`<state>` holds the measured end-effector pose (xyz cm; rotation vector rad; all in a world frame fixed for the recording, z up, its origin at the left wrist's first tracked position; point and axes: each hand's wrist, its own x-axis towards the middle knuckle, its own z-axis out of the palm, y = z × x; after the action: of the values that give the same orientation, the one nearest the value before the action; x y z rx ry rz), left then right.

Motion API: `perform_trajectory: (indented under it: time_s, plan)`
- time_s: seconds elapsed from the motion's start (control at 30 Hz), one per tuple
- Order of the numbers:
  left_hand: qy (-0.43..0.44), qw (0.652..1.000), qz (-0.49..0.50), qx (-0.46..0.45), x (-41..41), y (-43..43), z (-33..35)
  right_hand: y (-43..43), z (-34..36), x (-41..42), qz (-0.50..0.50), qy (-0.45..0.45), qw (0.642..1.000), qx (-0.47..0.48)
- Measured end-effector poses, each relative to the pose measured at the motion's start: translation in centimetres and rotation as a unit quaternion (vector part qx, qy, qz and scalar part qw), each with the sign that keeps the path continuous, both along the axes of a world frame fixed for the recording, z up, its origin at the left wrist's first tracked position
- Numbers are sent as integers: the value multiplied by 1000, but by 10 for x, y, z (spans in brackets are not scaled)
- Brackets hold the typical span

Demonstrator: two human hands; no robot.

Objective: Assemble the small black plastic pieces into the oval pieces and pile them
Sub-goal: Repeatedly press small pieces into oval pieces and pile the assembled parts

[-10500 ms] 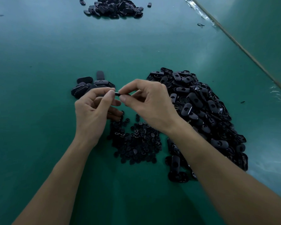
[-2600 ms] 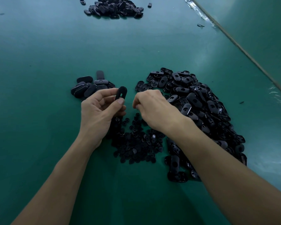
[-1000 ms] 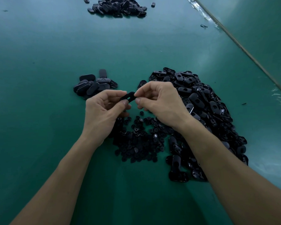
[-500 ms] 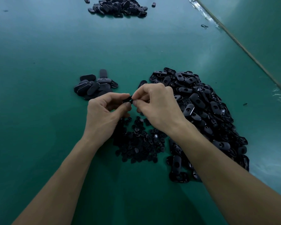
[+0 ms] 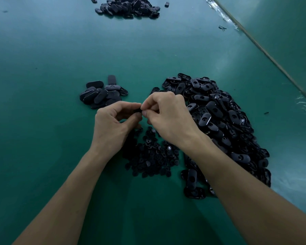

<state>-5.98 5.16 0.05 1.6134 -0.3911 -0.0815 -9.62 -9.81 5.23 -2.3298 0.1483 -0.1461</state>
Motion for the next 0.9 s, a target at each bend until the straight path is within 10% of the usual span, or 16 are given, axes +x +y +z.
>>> perform_trajectory:
  time_s: [0.9]
  plan:
    - [52,993,-11,-105,4,3,-2,-14,3,7,73,5,993,94]
